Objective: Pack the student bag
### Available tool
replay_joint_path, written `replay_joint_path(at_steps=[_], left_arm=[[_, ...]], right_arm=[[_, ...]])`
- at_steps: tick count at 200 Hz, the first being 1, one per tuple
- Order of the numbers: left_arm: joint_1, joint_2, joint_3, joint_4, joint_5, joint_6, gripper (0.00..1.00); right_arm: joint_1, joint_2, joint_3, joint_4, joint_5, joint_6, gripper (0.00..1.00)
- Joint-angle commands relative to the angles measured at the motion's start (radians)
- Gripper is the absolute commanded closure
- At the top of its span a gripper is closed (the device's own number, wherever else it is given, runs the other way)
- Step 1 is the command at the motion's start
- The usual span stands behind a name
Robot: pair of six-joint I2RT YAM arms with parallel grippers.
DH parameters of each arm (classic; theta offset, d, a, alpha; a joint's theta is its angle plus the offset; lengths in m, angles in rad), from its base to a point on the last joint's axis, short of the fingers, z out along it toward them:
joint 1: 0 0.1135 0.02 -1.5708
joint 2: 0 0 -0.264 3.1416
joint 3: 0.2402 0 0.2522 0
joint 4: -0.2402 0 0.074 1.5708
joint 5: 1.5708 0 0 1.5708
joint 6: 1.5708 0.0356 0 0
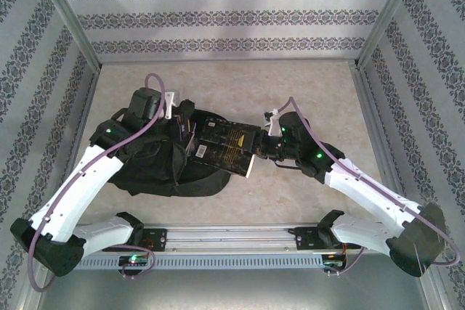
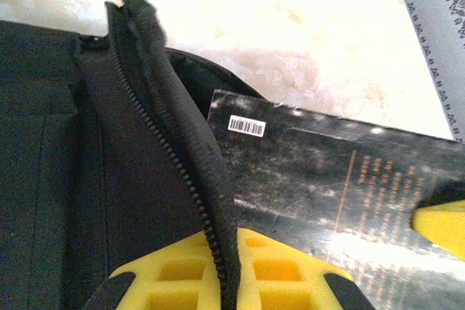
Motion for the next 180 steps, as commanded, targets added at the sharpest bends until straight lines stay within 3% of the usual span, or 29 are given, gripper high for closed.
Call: replay_joint_path(at_steps=[1,53,117,180], left_arm=[[0.011,-0.049,0.082,-0.057,-0.028,0.054,1.0],[0.011,-0.055,0.099,-0.056,-0.019,0.057,1.0],[0.011,-0.058,0.136,-0.053,-0.019,0.063,1.0],[0.011,-0.056,0.205,-0.095,-0.051,0.112,1.0]], right_arm=[[-0.003,-0.011,-0.014,0.071,-0.015,-0.009,1.0],[0.003,0.058,-0.001,0.237,-0.113,0.095,1.0],[0.026,0.285,0.029,0.49,-0.212,0.301,1.0],[0.057,0.331,0.042,0.615,-0.21,0.364,1.0]])
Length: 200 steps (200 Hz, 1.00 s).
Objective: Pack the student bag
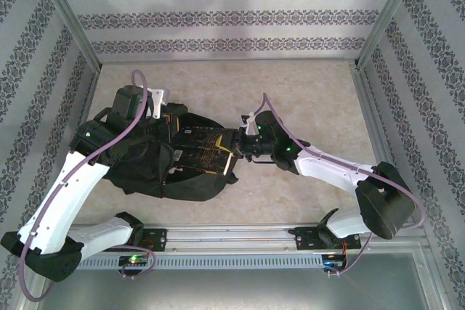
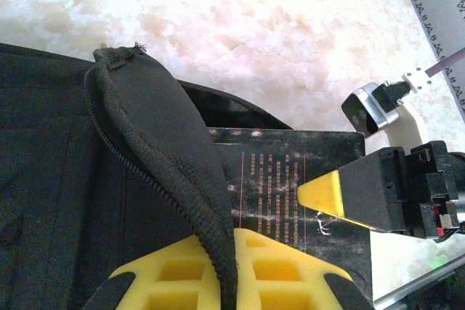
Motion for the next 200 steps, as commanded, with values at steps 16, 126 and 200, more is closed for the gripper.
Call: replay_joint_path(at_steps=[16,126,200], left_arm=[[0.007,-0.022,0.071,0.068,-0.001,0.044,1.0],[0.007,0.0,0.065,0.141,0.085,0.005,1.0],[0.01,0.023,-0.072,0.259,0.123,-0.027,1.0]], right_arm=[[0.015,0.01,0.061,0.21,-0.053,0.075,1.0],[0.111,0.507,0.443,0.295,0.012,0.146,0.92],[0.151,0.64,0.716,-0.05,0.027,-0.188,0.46]])
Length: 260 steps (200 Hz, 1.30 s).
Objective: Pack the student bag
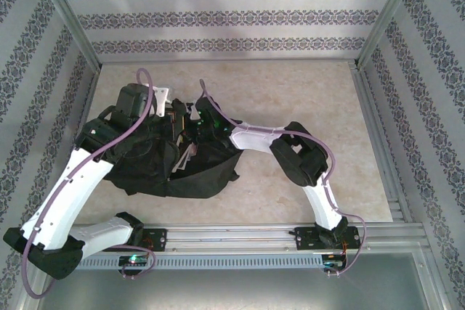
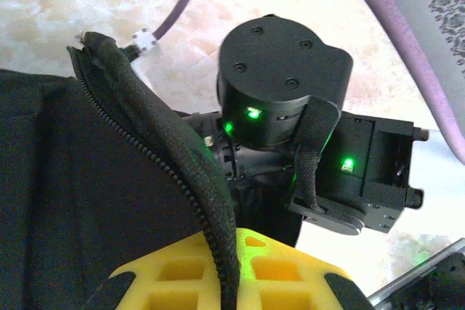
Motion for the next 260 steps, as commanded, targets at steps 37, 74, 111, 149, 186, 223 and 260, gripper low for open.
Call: replay_joint_path(at_steps=[37,74,111,149,186,223,260], left_arm=[[0.015,0.052,-0.084,0.257,0.116,-0.054,1.0],[0.017,0.12,-0.131,0.348,0.184,-0.117,0.99],[0.015,0.215,-0.179,0.451,0.246,-0.198,0.99],[-0.013,0.326,-0.206,0.535,0.256,-0.255,0.94],[-0.024,0.445,-0.215,0.655,0.323,-0.345,0.83],[-0.039,0.545,-0.154,0.695,0.353,-0.378,0.58],[-0.041,0.503,-0.121,0.7,0.339,-0.368,0.32]], right_arm=[[-0.03,-0.354,-0.203,-0.282,0.147,-0.412,0.27],[-0.111,-0.536,-0.426,-0.358,0.189,-0.44,0.31],[-0.195,-0.764,-0.606,-0.413,0.333,-0.473,0.39],[-0.215,-0.968,-0.619,-0.604,0.545,-0.587,0.44],[-0.197,-1.048,-0.619,-0.67,0.555,-0.661,0.49],[-0.083,-1.034,-0.565,-0.758,0.656,-0.781,0.49],[-0.063,-1.063,-0.55,-0.771,0.618,-0.773,0.51]])
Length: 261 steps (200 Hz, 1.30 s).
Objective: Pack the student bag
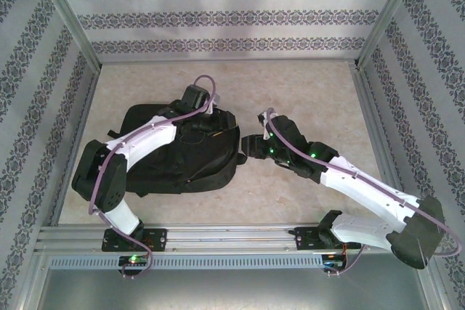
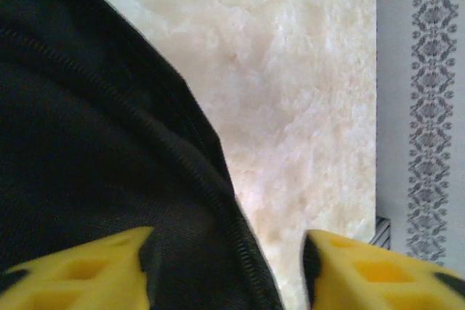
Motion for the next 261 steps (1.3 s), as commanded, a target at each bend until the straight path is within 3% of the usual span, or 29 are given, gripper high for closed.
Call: replay_joint_path(at_steps=[1,23,37,81,108,127,158,174,209,261], left_arm=[[-0.007,-0.06,0.063,0.038,-0.005,0.009,0.31],[0.013,-0.17,0.056,-0.031,-0.053,0.052,0.24],[0.035,-0.26,0.035,-0.077,-0.108,0.066,0.22],[0.088,-0.516,-0.02,-0.33,-0.39,0.046,0.13],[0.108,-0.591,-0.037,-0.554,-0.564,-0.08,0.09],[0.114,-0.639,-0.053,-0.676,-0.634,-0.147,0.07],[0.126,-0.758,-0.134,-0.696,-0.66,-0.173,0.05],[0.141,-0.793,-0.157,-0.697,-0.648,-0.178,0.04],[0.154,-0.835,-0.195,-0.665,-0.632,-0.172,0.04],[0.19,-0.872,-0.226,-0.634,-0.594,-0.145,0.03]], right_arm=[[0.012,-0.028,0.039,-0.041,0.023,-0.035,0.51],[0.064,-0.004,0.056,-0.038,-0.043,-0.061,0.57],[0.152,0.055,0.092,-0.062,-0.042,-0.11,0.57],[0.457,0.328,0.342,-0.169,0.131,-0.285,0.56],[0.579,0.47,0.449,-0.166,0.229,-0.448,0.48],[0.637,0.516,0.42,-0.075,0.328,-0.599,0.45],[0.665,0.431,0.166,0.304,0.175,-0.924,0.42],[0.656,0.399,0.068,0.452,0.119,-1.017,0.41],[0.636,0.43,0.02,0.577,0.093,-1.118,0.42],[0.608,0.506,0.073,0.656,0.091,-1.13,0.45]])
